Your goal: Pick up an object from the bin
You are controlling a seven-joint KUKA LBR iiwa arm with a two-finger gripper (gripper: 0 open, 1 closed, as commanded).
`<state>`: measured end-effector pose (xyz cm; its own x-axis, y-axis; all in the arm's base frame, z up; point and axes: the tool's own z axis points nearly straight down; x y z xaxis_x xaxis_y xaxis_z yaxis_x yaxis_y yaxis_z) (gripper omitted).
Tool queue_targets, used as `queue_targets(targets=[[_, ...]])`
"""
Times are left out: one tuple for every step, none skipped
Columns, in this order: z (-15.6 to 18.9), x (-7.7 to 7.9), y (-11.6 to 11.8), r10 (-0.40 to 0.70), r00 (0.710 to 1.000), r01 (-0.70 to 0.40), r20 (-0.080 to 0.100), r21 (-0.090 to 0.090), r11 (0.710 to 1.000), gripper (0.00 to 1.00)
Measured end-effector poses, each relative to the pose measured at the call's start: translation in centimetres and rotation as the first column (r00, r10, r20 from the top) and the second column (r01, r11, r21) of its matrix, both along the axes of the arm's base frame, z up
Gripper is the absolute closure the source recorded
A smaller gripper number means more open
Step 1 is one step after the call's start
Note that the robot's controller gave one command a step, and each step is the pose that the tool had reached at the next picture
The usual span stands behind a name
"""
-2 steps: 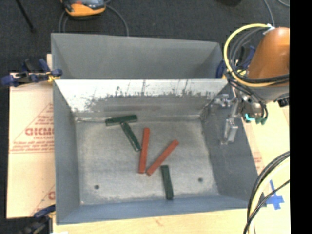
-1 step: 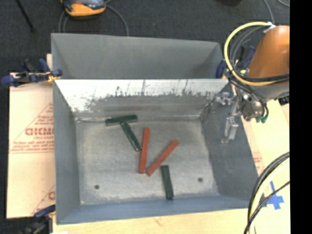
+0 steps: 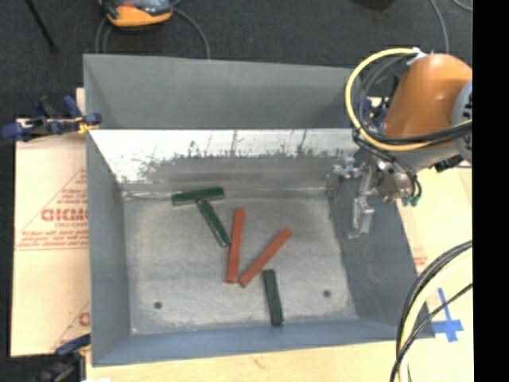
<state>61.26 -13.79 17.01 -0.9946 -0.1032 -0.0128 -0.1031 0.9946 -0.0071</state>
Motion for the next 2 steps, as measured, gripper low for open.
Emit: queue_targets(targets=[[-6.9,2.0,1.7,0.17,0.985,-0.17,-0.004,0.002,0.985,0.0],[-8.6,2.1,4.2,0.266,0.964,-0.266,-0.011,0.003,0.964,0.0]])
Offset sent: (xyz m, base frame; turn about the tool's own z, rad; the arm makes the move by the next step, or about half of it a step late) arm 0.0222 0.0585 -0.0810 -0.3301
